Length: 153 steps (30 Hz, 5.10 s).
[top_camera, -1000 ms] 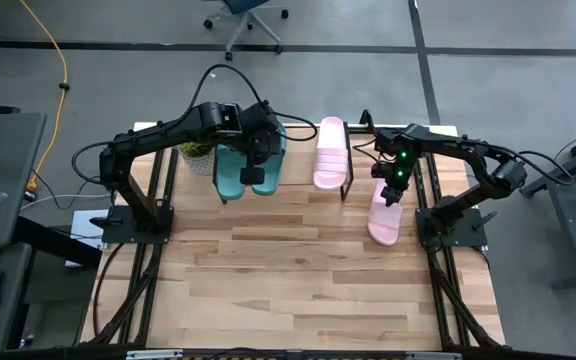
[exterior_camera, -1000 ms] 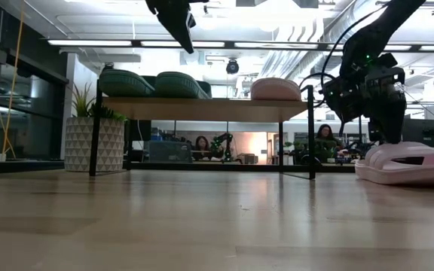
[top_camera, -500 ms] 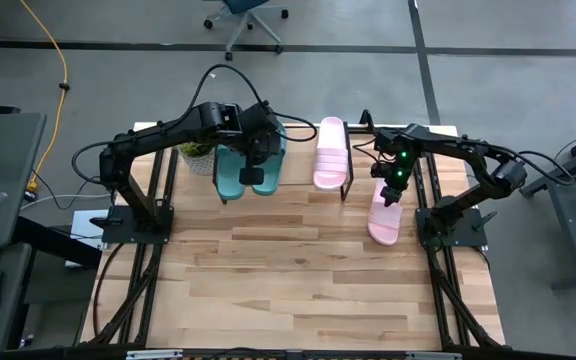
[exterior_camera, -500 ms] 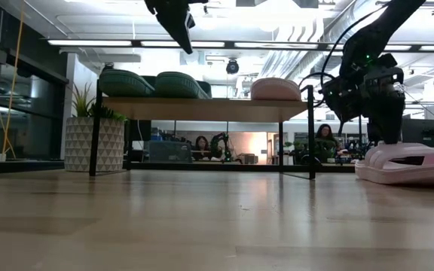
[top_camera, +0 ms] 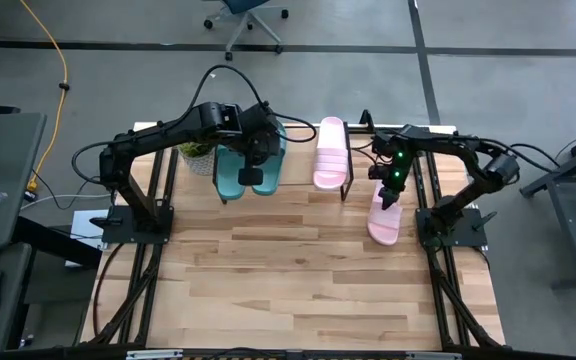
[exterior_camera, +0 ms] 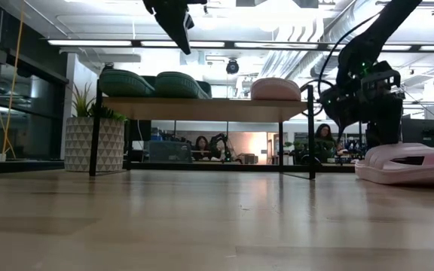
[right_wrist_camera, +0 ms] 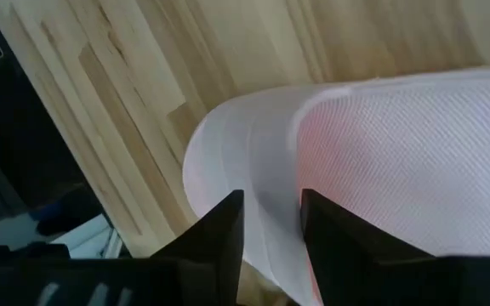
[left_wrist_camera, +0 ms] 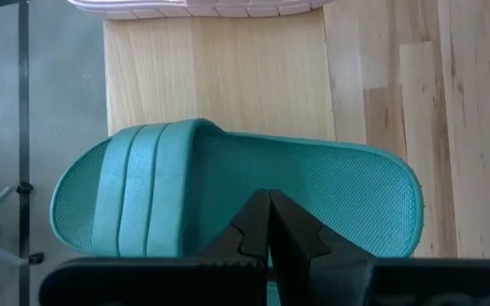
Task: Pick and place slides into the shelf
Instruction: Put the pink slide on the shelf
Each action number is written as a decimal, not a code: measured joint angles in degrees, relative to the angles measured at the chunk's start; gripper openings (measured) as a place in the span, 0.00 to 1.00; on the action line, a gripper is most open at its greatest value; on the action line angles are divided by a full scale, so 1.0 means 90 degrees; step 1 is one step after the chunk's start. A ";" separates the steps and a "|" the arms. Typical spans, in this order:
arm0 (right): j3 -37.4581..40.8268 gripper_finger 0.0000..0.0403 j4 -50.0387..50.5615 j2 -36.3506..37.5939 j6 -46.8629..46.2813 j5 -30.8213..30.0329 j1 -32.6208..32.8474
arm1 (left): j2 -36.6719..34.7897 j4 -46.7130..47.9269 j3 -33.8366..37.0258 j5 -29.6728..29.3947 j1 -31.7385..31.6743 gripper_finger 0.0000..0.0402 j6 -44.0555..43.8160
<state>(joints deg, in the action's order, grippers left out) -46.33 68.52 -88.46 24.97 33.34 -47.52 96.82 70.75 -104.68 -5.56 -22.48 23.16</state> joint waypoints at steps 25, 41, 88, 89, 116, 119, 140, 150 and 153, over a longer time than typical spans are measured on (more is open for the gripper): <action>-0.0423 0.01 0.0537 -0.0196 -0.0067 -0.0358 -0.0016 | 0.0000 -0.0033 0.0000 -0.0002 0.0000 0.00 0.0049; -0.1612 0.00 0.1871 0.1375 -0.0728 -0.0376 -0.0011 | 0.0000 -0.0035 0.0000 -0.0002 0.0000 0.00 0.0066; -0.8698 0.00 0.2387 -0.1044 -0.0602 0.1276 0.1003 | -0.0056 0.0293 0.0000 0.0158 -0.0002 0.00 -0.0121; -0.8845 0.00 0.2389 -0.1172 -0.0600 0.1297 0.1050 | -0.0090 0.0306 -0.0002 0.0100 -0.0002 0.00 -0.0121; -0.9726 0.00 0.1943 -0.3263 -0.0051 0.1781 0.2093 | -0.0505 0.0237 -0.0002 -0.0100 -0.0211 0.00 0.0066; -0.9726 0.00 0.1932 -0.3399 -0.0042 0.1872 0.2099 | -0.0505 0.0237 -0.0002 -0.0100 -0.0211 0.00 0.0066; -0.9726 0.00 0.2379 -0.4022 -0.0081 0.1653 0.1727 | -0.0503 0.0219 -0.0002 -0.0097 -0.0211 0.00 0.0235; -0.9566 0.00 0.2378 -0.4019 -0.0373 0.1700 0.1573 | -0.0500 0.0066 -0.0002 -0.0096 -0.0211 0.00 0.0347; -0.9539 0.00 0.2377 -0.4031 -0.0401 0.1735 0.1581 | -0.0500 0.0031 -0.0002 -0.0095 -0.0211 0.00 0.0388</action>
<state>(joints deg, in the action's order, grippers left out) -132.18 89.91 -124.75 21.36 48.96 -33.29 92.31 71.03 -104.71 -6.42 -24.38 26.65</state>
